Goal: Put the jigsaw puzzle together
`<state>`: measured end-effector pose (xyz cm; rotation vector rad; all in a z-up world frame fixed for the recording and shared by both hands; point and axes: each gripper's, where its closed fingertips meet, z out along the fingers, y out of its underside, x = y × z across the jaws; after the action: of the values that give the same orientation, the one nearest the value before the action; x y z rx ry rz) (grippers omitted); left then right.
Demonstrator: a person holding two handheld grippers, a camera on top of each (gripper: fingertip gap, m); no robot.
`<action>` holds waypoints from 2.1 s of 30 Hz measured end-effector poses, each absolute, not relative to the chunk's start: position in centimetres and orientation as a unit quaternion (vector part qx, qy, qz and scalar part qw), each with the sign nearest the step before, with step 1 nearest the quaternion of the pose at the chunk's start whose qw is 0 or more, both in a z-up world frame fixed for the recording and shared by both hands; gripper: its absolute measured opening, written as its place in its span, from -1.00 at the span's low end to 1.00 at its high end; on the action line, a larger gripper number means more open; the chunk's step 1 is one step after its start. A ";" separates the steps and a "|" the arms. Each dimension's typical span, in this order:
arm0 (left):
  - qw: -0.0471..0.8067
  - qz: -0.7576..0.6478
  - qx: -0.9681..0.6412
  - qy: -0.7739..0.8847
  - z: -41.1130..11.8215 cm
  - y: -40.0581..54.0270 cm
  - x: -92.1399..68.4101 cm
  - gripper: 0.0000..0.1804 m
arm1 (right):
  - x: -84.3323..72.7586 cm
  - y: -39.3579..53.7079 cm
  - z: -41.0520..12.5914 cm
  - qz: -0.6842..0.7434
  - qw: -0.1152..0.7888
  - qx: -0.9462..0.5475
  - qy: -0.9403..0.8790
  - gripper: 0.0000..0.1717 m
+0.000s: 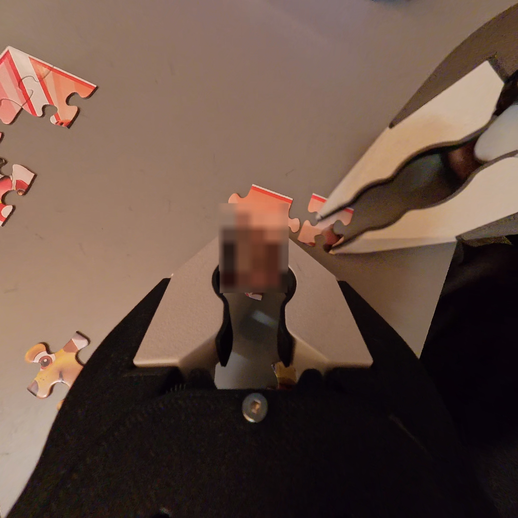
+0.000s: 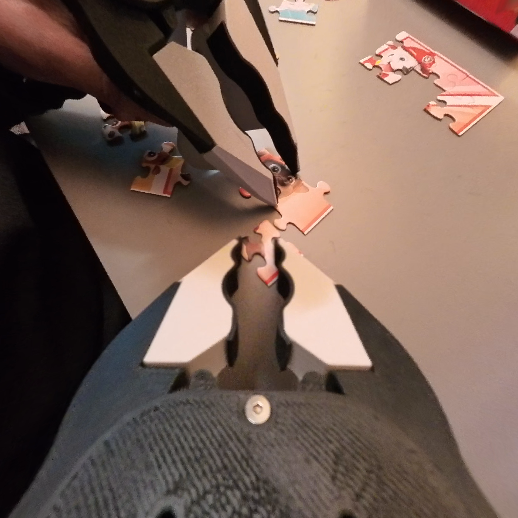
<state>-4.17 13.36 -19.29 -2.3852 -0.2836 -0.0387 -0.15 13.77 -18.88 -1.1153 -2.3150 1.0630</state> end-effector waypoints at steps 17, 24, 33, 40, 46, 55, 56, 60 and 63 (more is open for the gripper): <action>0.355 -0.014 -0.931 -0.083 -19.3 13.4 -4.1 -0.69 | 0.3 15.3 -19.2 0.356 0.097 -0.253 -0.894 -0.28; 0.358 -0.014 -0.929 -0.086 -19.3 13.4 -4.0 -0.69 | 1.4 14.8 -19.2 0.336 0.070 -0.197 -0.918 -0.62; 0.358 -0.014 -0.930 -0.085 -19.3 13.4 -4.0 -0.68 | 1.4 14.8 -19.2 0.327 0.063 -0.194 -0.923 -0.63; 0.359 -0.014 -0.929 -0.085 -19.3 13.4 -4.0 -0.68 | 1.3 14.7 -18.8 0.330 0.063 -0.196 -0.921 -0.73; 0.360 -0.013 -0.929 -0.083 -19.3 13.4 -4.0 -0.68 | 0.3 14.8 -19.1 0.325 0.075 -0.199 -0.921 -0.48; 0.362 -0.017 -0.929 -0.078 -19.3 13.3 -3.9 -0.69 | 1.1 13.9 -19.2 0.338 0.062 -0.176 -0.922 -0.76; 0.362 -0.017 -0.929 -0.077 -19.3 13.4 -3.9 -0.68 | 1.1 13.8 -19.2 0.341 0.064 -0.177 -0.921 -0.77; 0.363 -0.019 -0.929 -0.072 -19.3 13.4 -3.8 -0.68 | 1.3 13.7 -19.1 0.348 0.067 -0.183 -0.917 -0.76; 0.363 -0.026 -0.930 -0.053 -19.3 13.5 -2.9 -0.69 | 1.3 13.6 -19.1 0.350 0.072 -0.183 -0.916 -0.76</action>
<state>-2.93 13.55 -19.33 -2.3948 -0.1354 -0.0679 1.33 13.58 -19.13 -0.5506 -2.7524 1.0511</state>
